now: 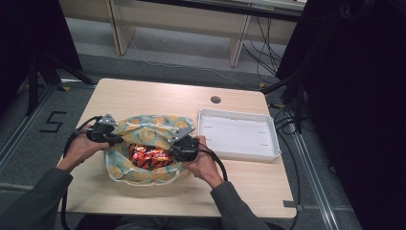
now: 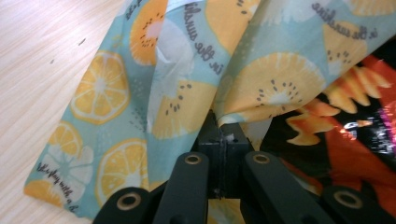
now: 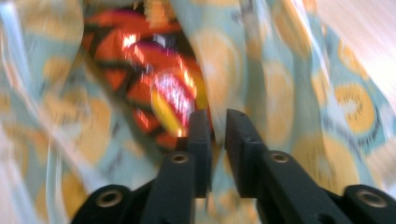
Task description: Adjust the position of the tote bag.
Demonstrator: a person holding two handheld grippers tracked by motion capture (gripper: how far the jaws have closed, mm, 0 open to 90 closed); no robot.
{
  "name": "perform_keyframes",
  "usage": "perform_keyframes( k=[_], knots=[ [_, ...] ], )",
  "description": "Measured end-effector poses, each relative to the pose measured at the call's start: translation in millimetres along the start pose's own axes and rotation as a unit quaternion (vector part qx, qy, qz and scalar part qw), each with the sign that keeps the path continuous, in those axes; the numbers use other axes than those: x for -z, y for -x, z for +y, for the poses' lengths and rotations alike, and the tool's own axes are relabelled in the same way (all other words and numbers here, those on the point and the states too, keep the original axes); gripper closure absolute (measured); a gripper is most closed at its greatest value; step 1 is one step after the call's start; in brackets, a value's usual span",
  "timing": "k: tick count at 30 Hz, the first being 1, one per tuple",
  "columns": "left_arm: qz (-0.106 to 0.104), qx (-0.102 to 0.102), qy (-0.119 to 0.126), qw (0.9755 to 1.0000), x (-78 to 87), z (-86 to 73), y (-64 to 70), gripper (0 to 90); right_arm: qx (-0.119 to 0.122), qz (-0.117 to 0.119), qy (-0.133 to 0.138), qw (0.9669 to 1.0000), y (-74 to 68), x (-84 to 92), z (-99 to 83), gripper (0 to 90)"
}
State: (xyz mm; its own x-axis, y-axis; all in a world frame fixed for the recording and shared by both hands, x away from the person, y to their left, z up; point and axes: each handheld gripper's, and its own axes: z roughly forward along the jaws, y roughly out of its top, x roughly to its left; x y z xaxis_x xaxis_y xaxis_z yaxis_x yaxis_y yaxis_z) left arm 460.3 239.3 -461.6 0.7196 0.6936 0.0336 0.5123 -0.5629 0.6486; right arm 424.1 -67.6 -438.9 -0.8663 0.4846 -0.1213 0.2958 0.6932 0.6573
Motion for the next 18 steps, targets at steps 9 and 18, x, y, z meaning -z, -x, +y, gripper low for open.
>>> perform_keyframes(
  k=[9,18],
  knots=[
    [-0.002,0.002,0.013,0.9999,-1.5,-0.7,5.7,89.3,-0.004,-0.043,-0.021,0.9988,18.8,-41.0,4.8,90.0],
    [-0.026,-0.029,-0.007,0.9992,-4.7,0.4,18.1,88.4,-0.013,-0.081,-0.027,0.9963,43.3,-53.2,8.4,90.0]
  ],
)
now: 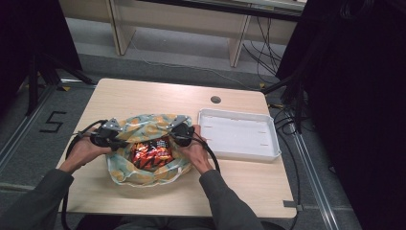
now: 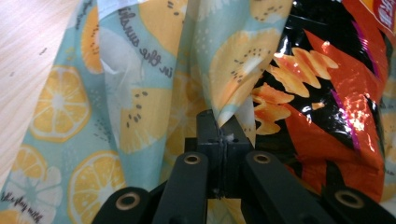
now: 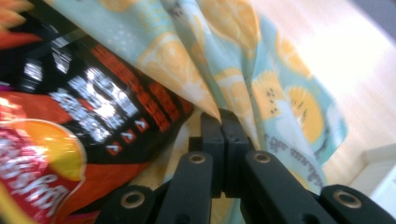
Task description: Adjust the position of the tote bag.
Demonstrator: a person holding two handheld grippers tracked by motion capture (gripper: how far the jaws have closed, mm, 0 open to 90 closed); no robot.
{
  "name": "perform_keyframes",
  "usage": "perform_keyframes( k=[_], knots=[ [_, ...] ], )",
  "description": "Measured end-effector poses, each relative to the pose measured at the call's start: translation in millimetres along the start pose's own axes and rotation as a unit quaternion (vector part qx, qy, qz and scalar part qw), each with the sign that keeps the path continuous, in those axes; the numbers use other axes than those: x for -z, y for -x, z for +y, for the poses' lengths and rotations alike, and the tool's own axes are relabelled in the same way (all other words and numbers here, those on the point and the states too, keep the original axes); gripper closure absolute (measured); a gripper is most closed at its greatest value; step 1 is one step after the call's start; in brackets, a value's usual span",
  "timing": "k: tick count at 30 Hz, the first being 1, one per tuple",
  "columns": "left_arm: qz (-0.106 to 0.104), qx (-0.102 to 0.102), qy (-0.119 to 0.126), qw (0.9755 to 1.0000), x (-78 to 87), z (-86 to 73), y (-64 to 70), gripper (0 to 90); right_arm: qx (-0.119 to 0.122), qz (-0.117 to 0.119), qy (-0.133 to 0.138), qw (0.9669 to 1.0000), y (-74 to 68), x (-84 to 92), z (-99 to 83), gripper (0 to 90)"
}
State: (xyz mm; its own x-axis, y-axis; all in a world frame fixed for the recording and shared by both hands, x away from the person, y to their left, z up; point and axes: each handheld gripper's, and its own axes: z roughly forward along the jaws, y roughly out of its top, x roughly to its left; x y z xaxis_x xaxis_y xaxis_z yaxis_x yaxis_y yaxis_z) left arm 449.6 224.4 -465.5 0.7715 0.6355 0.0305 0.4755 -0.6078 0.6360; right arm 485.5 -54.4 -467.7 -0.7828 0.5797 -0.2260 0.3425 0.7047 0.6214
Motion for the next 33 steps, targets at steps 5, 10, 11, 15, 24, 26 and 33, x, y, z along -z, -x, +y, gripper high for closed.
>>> perform_keyframes(
  k=[5,10,11,15,24,26,33],
  knots=[
    [-0.006,0.029,0.019,0.9994,15.2,2.8,6.5,60.4,-0.008,0.004,-0.003,1.0,-3.3,-4.7,-1.2,90.0],
    [-0.004,0.045,0.053,0.9976,46.8,8.9,20.4,47.8,-0.018,0.008,0.004,0.9998,0.9,-4.0,-2.1,90.0],
    [-0.014,0.039,0.063,0.9972,54.9,10.3,28.8,47.8,-0.023,0.01,-0.004,0.9997,0.8,-3.7,-2.3,90.0],
    [-0.059,-0.001,0.034,0.9977,49.8,0.6,51.4,69.7,-0.025,0.009,0.008,0.9996,1.8,-1.2,-1.8,90.0],
    [-0.06,-0.032,-0.08,0.9944,28.3,-40.7,54.3,81.5,-0.022,0.01,-0.007,0.9997,4.8,-1.5,-2.9,90.0],
    [-0.061,-0.03,-0.086,0.994,26.3,-45.5,55.5,80.3,-0.021,0.013,-0.012,0.9996,5.5,-1.5,-3.1,90.0],
    [-0.042,-0.023,-0.018,0.9987,34.5,-31.6,65.8,66.9,-0.038,0.024,0.005,0.999,3.5,6.6,-1.8,90.0]
  ],
)
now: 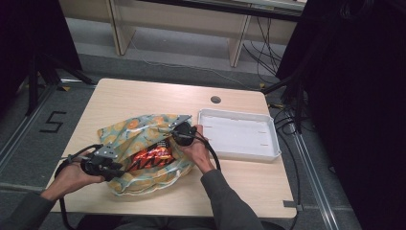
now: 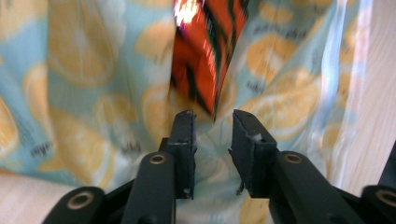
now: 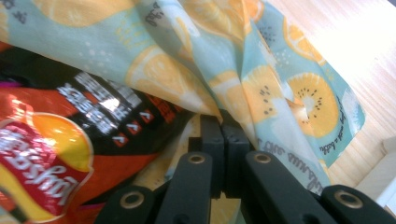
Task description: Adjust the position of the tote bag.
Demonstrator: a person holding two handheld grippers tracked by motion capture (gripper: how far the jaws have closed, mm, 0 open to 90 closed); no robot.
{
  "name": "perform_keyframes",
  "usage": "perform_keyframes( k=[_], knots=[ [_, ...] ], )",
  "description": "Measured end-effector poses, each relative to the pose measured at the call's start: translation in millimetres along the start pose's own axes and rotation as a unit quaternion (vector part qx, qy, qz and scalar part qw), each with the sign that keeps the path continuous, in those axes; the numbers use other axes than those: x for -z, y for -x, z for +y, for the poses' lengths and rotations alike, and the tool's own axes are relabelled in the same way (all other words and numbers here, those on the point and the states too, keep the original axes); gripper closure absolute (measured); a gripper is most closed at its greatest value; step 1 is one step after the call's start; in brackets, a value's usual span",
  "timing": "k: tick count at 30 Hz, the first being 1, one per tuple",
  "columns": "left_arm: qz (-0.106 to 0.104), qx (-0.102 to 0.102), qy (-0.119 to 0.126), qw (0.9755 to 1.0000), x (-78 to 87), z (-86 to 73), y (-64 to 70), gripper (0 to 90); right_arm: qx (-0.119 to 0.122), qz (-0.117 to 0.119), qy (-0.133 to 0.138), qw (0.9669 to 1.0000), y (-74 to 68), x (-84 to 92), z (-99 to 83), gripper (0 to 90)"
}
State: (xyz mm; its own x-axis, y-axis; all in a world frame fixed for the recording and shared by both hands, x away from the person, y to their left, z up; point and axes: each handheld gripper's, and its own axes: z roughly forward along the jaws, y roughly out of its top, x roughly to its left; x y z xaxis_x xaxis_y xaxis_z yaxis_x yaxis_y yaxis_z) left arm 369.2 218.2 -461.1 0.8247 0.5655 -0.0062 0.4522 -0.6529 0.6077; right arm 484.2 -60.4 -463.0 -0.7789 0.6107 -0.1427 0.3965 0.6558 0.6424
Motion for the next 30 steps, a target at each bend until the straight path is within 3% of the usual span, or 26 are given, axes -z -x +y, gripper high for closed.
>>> perform_keyframes(
  k=[3,6,9,10,12,14,17,18,20,22,26,27,30],
  knots=[
    [0.0,-0.005,0.007,1.0,-2.1,3.6,1.8,64.1,-0.01,0.004,0.009,0.9999,-0.3,3.4,0.0,89.9],
    [0.005,0.015,0.009,0.9998,-7.3,7.2,4.4,61.5,-0.01,0.016,0.018,0.9996,0.1,14.7,-0.9,86.9],
    [0.009,0.016,0.011,0.9998,-8.9,8.9,3.8,60.3,0.0,0.009,0.036,0.9993,1.7,21.2,-1.5,85.0],
    [0.013,0.018,0.014,0.9997,-9.0,10.3,3.3,59.7,-0.016,0.023,0.036,0.999,-0.7,30.4,-1.0,82.8],
    [0.002,0.038,0.031,0.9988,-9.7,13.7,4.8,58.2,-0.009,0.023,0.045,0.9987,-1.3,37.5,0.0,81.6],
    [0.0,0.041,0.033,0.9986,-10.3,14.9,5.8,55.4,-0.017,0.027,0.059,0.9978,-3.7,44.9,1.1,80.0],
    [0.017,0.045,0.021,0.9986,-18.2,16.8,5.6,52.6,-0.017,0.034,0.067,0.997,-9.1,55.5,1.0,77.1],
    [0.022,0.058,0.016,0.9979,-20.2,16.6,6.1,52.1,-0.013,0.037,0.063,0.9972,-9.9,58.7,0.6,76.6],
    [0.026,0.051,0.008,0.9983,-21.5,16.5,4.2,51.2,-0.013,0.035,0.067,0.9971,-12.0,60.6,-0.6,75.7],
    [0.032,0.065,0.0,0.9974,-25.6,15.0,1.6,49.3,-0.002,0.029,0.067,0.9973,-16.5,67.0,-5.9,72.6],
    [0.036,0.077,-0.001,0.9964,-27.7,13.4,-3.9,48.0,-0.016,0.036,0.068,0.9969,-19.4,74.0,-16.0,69.3],
    [0.037,0.088,-0.001,0.9954,-29.0,12.9,-4.3,47.0,-0.017,0.039,0.068,0.9968,-19.3,75.9,-18.8,68.4],
    [0.037,0.087,0.0,0.9955,-29.5,12.6,-4.6,45.1,-0.037,0.037,0.067,0.9963,-21.8,79.4,-27.6,65.4]
  ],
)
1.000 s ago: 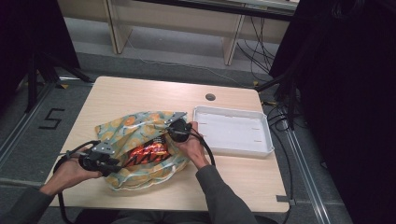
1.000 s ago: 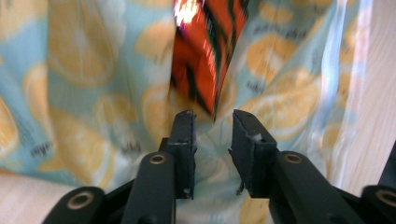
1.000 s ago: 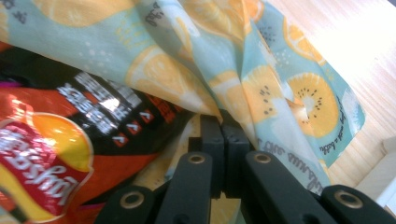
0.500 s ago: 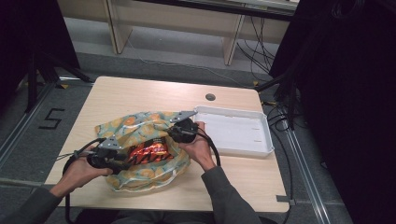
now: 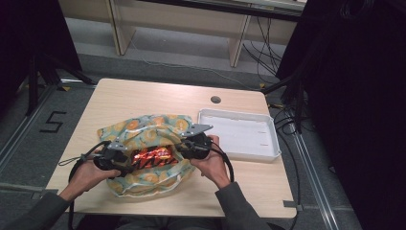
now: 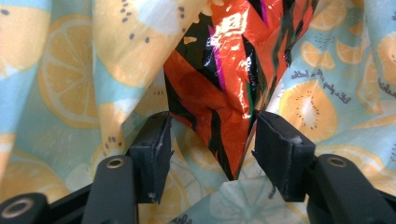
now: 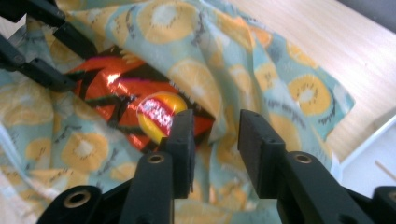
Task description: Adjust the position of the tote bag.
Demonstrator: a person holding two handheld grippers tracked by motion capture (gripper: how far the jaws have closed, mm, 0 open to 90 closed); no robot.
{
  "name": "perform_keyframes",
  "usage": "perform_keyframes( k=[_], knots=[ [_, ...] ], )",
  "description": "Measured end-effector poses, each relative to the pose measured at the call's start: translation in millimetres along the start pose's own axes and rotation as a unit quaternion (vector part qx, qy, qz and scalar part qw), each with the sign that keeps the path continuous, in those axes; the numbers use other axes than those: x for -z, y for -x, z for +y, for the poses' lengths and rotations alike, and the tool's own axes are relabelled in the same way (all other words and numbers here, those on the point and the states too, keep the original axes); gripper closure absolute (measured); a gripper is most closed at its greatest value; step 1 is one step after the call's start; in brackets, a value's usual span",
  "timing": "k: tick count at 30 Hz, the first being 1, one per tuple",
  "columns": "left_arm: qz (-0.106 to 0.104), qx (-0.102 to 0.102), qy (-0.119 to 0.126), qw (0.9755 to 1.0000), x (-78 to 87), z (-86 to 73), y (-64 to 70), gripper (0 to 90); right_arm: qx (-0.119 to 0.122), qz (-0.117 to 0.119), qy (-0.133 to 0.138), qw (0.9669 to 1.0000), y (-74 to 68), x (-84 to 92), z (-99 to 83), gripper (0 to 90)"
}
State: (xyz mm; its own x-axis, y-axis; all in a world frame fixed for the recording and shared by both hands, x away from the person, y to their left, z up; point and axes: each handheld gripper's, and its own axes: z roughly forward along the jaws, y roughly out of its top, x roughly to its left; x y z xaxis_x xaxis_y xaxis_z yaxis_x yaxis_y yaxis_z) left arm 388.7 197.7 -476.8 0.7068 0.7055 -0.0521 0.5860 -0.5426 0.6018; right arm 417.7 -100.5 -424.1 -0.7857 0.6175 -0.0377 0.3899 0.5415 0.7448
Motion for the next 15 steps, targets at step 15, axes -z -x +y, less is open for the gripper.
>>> perform_keyframes(
  k=[15],
  knots=[
    [-0.002,0.028,0.007,0.9996,-8.8,0.3,1.1,37.0,-0.013,-0.008,0.002,0.9999,-2.2,19.5,-23.9,60.5]
  ],
)
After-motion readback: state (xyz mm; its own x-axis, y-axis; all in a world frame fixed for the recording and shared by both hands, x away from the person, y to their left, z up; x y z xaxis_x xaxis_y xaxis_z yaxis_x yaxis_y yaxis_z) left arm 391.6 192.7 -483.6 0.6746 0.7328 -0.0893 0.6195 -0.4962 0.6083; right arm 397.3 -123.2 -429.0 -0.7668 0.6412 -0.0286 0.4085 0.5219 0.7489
